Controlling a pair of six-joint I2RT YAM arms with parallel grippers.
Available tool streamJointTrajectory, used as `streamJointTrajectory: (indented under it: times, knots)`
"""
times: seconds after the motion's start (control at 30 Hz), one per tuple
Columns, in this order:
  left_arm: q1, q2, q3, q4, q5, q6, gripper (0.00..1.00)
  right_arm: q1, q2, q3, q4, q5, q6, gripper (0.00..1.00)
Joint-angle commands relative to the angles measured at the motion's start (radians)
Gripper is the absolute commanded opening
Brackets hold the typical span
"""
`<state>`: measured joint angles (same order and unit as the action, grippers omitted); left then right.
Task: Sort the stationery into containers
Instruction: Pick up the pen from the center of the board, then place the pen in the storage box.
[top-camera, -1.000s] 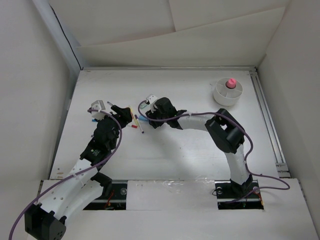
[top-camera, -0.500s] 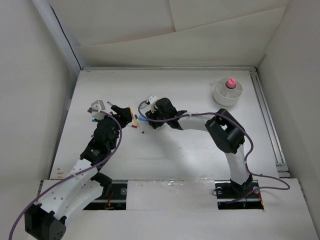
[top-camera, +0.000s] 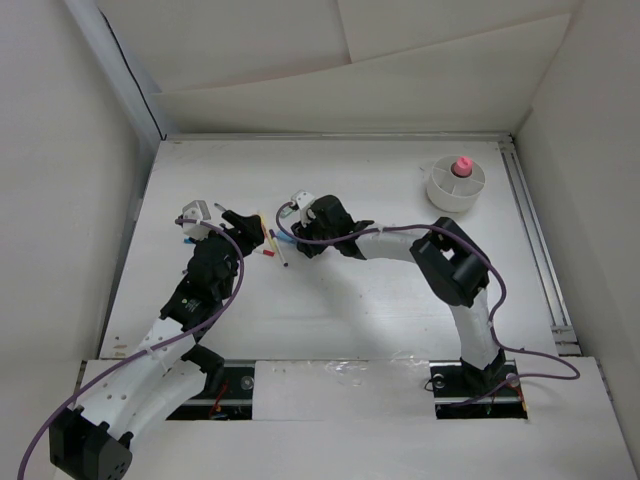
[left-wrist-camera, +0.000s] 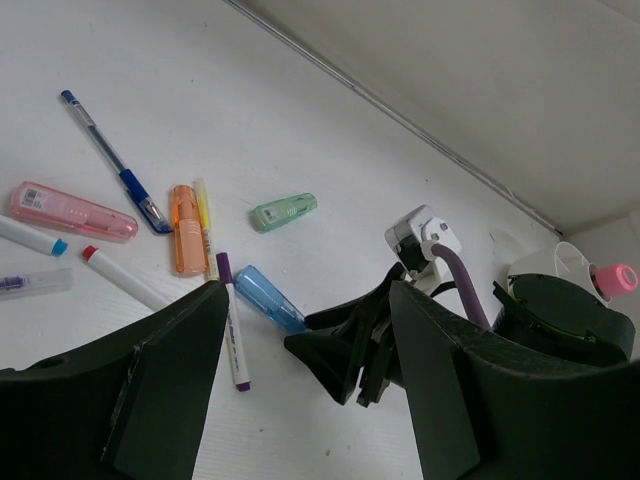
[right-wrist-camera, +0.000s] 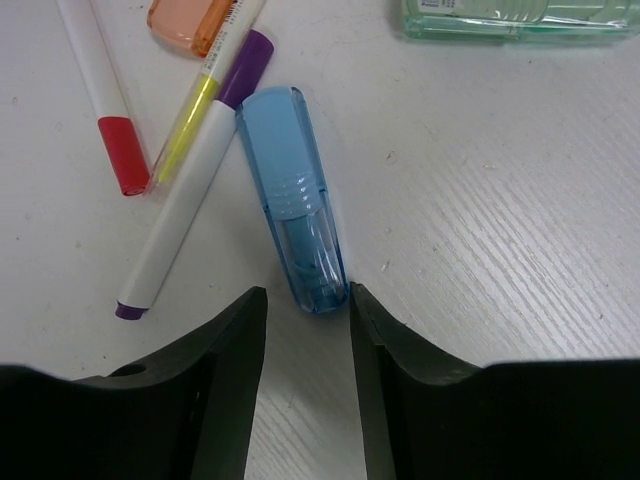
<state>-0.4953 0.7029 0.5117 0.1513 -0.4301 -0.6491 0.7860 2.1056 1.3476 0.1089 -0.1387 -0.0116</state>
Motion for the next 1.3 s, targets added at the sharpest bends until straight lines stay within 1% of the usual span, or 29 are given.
streamJointTrajectory:
  times: [0.0,0.03,0.1,0.13,0.23,0.27,0.33,0.4,0.47,0.6,0.87,0.93,1.0,1.1,1.2,1.23,1.27]
  knots:
    - [0.004,-0.014,0.024,0.022,-0.006,-0.006,0.62,0.001,0.028,0.038,0.005,-0.032,-0.008,0.45]
    - [0.004,-0.014,0.024,0.022,-0.006,-0.006,0.62,0.001,0.028,0.038,0.005,-0.032,0.001,0.51]
    - [0.004,-0.014,0.024,0.022,-0.006,-0.006,0.62,0.001,0.028,0.038,0.005,-0.032,0.001,0.51]
    - [0.004,-0.014,0.024,0.022,-0.006,-0.006,0.62,0.001,0.028,0.047,0.005,-0.032,0.001,0.49]
    - [0.004,-0.014,0.024,0.022,-0.006,-0.006,0.62,0.001,0.037,0.056,0.005,-0.041,0.021,0.38]
    - [0.004,-0.014,0.024,0.022,-0.006,-0.006,0.62,0.001,0.047,0.065,0.005,-0.041,0.021,0.29]
    - [0.004,-0.014,0.024,0.022,-0.006,-0.006,0.62,0.01,0.047,0.065,0.005,-0.015,0.03,0.22]
    - [0.004,-0.014,0.024,0.022,-0.006,-0.006,0.62,0.01,0.022,0.047,0.005,0.005,0.041,0.15]
    - [0.004,-0.014,0.024,0.022,-0.006,-0.006,0.62,0.01,0.004,0.033,0.005,0.028,0.041,0.12]
    - [0.004,-0.014,0.024,0.022,0.004,-0.006,0.62,-0.013,-0.071,-0.019,0.023,0.027,0.05,0.11]
    - [0.004,-0.034,0.014,0.031,0.014,-0.006,0.61,-0.065,-0.3,-0.116,0.014,0.017,0.07,0.11]
    - [0.004,-0.034,0.014,0.031,0.034,-0.006,0.61,-0.102,-0.346,-0.134,-0.023,0.051,0.07,0.11]
    - [0.004,-0.023,0.014,0.031,0.043,-0.006,0.61,-0.126,-0.427,-0.171,-0.055,0.071,0.081,0.11]
    - [0.004,-0.011,0.014,0.042,0.065,-0.006,0.61,-0.191,-0.517,-0.171,-0.132,0.137,0.09,0.11]
    - [0.004,-0.002,0.014,0.051,0.085,-0.006,0.61,-0.264,-0.573,-0.105,-0.266,0.23,0.099,0.11]
    - [0.004,-0.002,0.014,0.051,0.085,-0.006,0.61,-0.283,-0.582,-0.09,-0.331,0.25,0.099,0.11]
    - [0.004,0.007,0.014,0.051,0.096,-0.006,0.61,-0.321,-0.582,-0.076,-0.36,0.295,0.099,0.11]
